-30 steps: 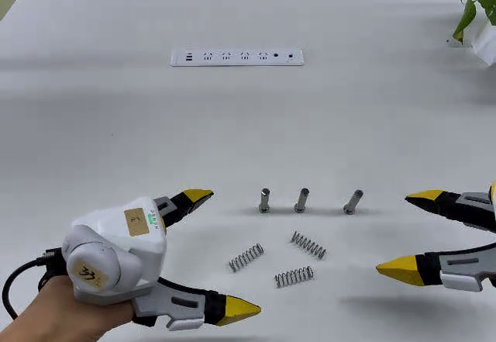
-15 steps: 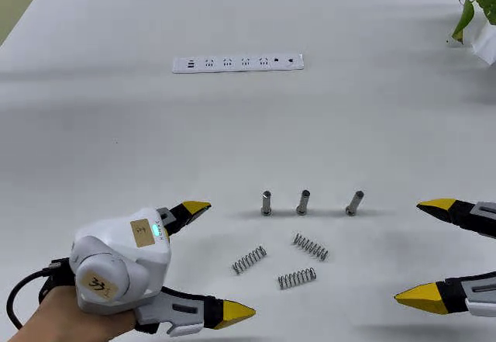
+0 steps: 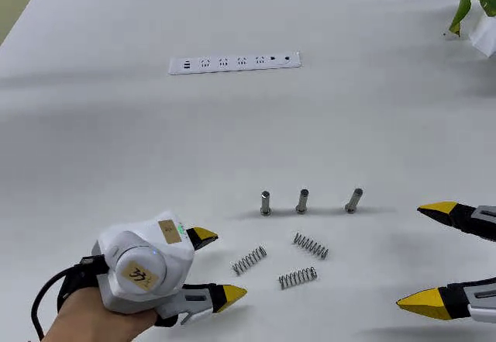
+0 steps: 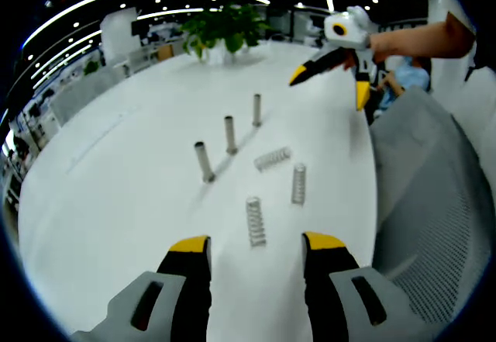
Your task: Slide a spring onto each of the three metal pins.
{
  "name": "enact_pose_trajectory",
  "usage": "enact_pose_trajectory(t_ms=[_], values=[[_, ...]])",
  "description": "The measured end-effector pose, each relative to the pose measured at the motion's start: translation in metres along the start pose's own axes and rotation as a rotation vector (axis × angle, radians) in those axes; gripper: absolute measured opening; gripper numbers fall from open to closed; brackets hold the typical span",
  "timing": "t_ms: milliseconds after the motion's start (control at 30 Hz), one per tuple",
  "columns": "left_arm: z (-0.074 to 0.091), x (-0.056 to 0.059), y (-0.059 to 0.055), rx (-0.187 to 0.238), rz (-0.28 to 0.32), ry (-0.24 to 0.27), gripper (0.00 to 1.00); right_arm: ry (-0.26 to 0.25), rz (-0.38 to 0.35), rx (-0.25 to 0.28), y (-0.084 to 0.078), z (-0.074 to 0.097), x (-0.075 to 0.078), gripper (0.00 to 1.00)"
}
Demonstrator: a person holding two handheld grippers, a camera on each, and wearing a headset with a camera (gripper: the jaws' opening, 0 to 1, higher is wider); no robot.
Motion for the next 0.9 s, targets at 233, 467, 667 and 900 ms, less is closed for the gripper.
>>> enact_pose_trajectory(t_ms=[233,467,667,900], values=[[-0.013,0.002,-0.007,-0.076,0.017,-0.011,0.37,0.005,-0.003,0.006,-0.002,0.000,-0.001,0.89],[-0.022,0.001,-0.009,-0.126,0.036,-0.019,0.27,0.003,-0.006,0.008,-0.004,0.000,0.000,0.89],[-0.027,0.001,-0.011,-0.158,0.040,-0.026,0.22,0.002,-0.011,0.009,-0.005,-0.001,-0.001,0.89],[-0.030,0.002,-0.013,-0.184,0.032,-0.032,0.19,-0.002,-0.017,0.007,-0.007,0.001,-0.001,0.89]])
Point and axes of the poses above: the centre of the closed fingertips' face, and the gripper's own axes: z roughly backward along the fingers, x roughly to its right, y roughly out of its top, the point moved 3 cm from there along z, roughly backward along the fingers, and after that the axes turned 4 degrees about x, right-handed, at the moved point
